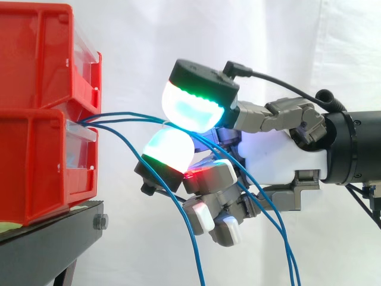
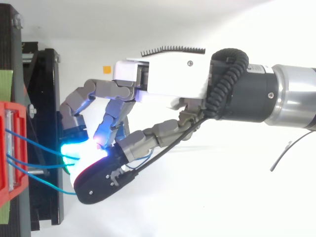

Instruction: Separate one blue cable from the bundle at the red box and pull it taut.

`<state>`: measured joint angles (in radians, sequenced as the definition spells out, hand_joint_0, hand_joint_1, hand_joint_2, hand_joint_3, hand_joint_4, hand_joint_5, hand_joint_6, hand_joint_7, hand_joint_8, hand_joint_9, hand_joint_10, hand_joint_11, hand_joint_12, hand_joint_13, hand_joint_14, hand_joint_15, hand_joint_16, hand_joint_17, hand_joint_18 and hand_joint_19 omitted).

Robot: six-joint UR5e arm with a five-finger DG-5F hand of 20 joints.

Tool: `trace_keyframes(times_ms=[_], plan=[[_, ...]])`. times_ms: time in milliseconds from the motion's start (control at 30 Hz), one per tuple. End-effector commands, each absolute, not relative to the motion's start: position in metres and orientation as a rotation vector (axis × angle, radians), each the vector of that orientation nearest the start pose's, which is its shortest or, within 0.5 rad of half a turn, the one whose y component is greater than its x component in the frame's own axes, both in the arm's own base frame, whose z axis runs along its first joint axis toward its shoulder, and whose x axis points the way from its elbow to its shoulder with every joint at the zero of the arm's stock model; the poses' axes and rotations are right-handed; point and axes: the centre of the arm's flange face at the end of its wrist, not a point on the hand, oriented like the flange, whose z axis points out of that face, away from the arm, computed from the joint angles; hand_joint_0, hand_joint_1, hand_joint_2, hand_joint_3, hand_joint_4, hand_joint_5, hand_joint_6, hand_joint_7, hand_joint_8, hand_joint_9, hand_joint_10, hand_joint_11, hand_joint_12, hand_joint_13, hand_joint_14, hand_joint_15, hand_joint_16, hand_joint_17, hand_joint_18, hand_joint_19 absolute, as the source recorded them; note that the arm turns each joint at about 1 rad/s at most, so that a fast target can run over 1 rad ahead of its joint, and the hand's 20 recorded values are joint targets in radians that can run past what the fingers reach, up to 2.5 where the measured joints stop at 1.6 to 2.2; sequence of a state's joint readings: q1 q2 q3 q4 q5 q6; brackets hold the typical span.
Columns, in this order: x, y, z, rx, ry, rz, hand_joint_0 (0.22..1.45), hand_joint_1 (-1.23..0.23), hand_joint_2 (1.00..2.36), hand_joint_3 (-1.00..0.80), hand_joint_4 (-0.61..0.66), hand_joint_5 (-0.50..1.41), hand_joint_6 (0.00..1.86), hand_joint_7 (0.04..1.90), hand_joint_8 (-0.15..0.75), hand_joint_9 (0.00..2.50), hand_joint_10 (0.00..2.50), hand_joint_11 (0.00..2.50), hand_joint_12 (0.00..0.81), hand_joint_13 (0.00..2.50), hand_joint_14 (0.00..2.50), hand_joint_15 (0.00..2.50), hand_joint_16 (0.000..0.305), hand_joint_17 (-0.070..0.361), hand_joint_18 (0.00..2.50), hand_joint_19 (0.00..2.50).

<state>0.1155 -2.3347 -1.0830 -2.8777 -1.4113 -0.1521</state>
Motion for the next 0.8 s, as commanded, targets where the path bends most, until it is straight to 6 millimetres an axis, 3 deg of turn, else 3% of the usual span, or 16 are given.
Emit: trace_keyframes(times_ms=[0,167,233,333,600,667,767], plan=[[0.7805,-0.0599,0.2616,1.128,1.257,1.058,0.65,-0.77,1.02,-0.30,0.07,-0.17,0.89,1.20,0.296,1.16,0.03,1.29,0.387,1.05,0.03,0.77,0.053,0.120,0.99,0.92],[0.7805,-0.0599,0.2616,1.129,1.256,1.059,0.79,-0.90,1.01,-0.39,-0.05,-0.18,0.92,1.23,0.276,1.12,0.02,1.29,0.374,1.02,0.03,0.75,0.052,0.117,0.95,0.88],[0.7805,-0.0599,0.2616,1.129,1.256,1.059,0.82,-0.91,1.00,-0.50,-0.03,-0.19,0.92,1.23,0.279,1.11,0.02,1.27,0.370,1.01,0.03,0.75,0.052,0.116,0.94,0.87],[0.7800,-0.0588,0.2610,1.135,1.260,1.061,0.82,-0.92,1.00,-0.50,-0.01,-0.18,0.92,1.22,0.276,1.12,0.03,1.27,0.367,1.02,0.03,0.75,0.051,0.116,0.95,0.85],[0.7792,-0.0589,0.2603,1.143,1.264,1.060,0.60,-0.88,1.00,-0.50,0.11,-0.15,0.92,1.16,0.291,1.20,0.03,1.31,0.373,1.05,0.03,0.76,0.052,0.116,0.98,0.89],[0.7795,-0.0587,0.2610,1.141,1.264,1.062,0.52,-0.79,1.00,-0.50,0.13,-0.15,0.91,1.15,0.312,1.22,0.03,1.31,0.401,1.07,0.03,0.75,0.056,0.126,1.02,0.90],[0.7795,-0.0589,0.2610,1.142,1.263,1.061,0.50,-0.70,1.00,-0.50,0.13,-0.15,0.90,1.14,0.320,1.23,0.02,1.29,0.411,1.08,0.03,0.76,0.059,0.132,1.05,0.90]])
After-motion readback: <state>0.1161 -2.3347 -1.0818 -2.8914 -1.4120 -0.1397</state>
